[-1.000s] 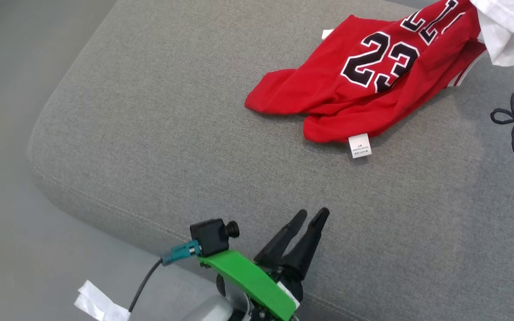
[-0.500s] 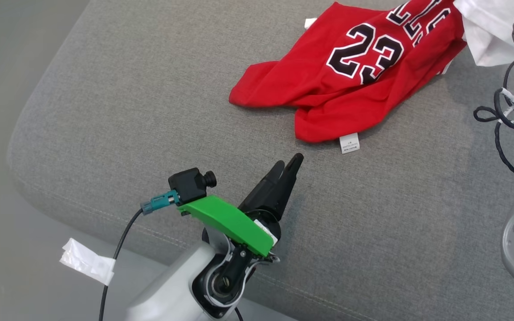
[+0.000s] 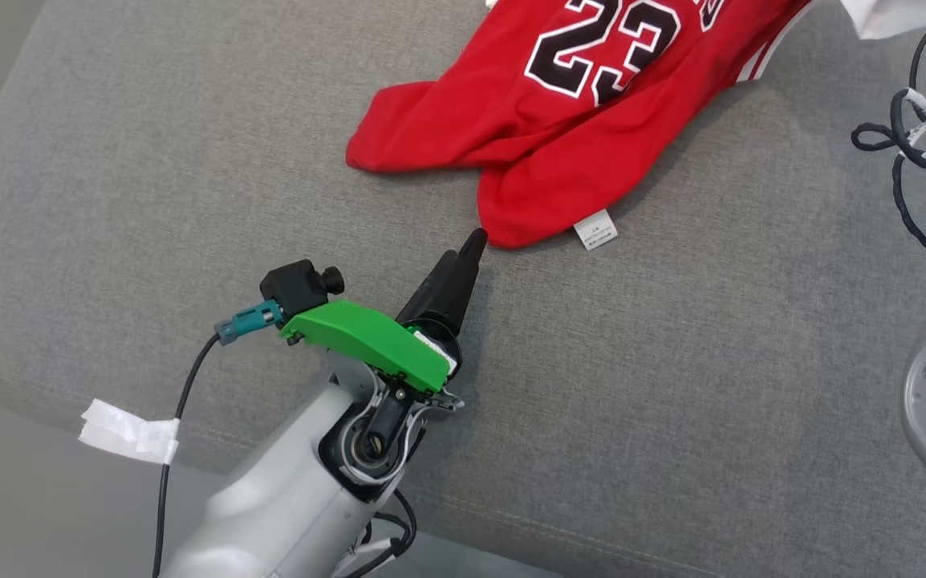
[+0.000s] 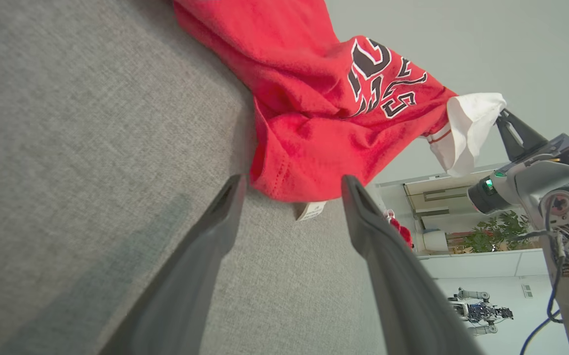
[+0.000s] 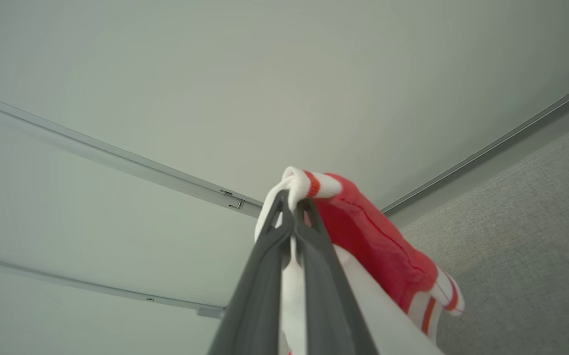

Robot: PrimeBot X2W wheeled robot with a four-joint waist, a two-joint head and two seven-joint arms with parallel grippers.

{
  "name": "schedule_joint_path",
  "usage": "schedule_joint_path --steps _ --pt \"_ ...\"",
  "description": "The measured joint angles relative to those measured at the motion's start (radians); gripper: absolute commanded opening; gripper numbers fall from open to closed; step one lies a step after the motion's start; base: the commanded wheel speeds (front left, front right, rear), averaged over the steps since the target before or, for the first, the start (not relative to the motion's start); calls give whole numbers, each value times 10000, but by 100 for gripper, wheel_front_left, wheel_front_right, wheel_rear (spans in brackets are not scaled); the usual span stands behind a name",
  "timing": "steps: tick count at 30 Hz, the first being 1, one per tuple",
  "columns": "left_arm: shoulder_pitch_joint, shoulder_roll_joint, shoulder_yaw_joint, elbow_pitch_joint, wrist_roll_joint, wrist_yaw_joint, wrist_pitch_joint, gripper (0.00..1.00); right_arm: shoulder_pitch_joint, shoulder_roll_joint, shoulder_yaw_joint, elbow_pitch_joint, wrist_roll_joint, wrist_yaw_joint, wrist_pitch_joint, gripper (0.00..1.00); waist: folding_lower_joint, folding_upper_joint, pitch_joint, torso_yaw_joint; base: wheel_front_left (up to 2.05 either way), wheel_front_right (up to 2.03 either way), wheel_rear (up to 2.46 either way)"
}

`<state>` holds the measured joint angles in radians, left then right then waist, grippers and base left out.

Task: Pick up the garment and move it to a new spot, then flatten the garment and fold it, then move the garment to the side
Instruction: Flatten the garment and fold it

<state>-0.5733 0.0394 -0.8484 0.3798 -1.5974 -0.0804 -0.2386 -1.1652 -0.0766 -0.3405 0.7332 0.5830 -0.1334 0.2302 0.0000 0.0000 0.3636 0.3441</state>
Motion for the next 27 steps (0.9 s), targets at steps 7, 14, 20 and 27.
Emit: schedule_joint_path --steps 7,14,20,27 --pt "-467 -23 -368 554 -514 -136 0 100 -200 -6 29 -232 0 0 100 0 0 0 507 -339 0 0 0" --pt "-1045 4 -773 671 -907 -211 -13 100 -199 -8 27 -334 0 0 130 0 0 0 892 -448 0 0 0" --pt "-1340 59 -1047 681 -1267 -291 -15 100 -198 -6 33 -412 0 0 130 0 0 0 968 -426 0 0 0" --pt "-1603 86 -1534 686 -1544 -320 -46 100 -189 -2 50 -487 0 0 130 0 0 0 968 -401 0 0 0"
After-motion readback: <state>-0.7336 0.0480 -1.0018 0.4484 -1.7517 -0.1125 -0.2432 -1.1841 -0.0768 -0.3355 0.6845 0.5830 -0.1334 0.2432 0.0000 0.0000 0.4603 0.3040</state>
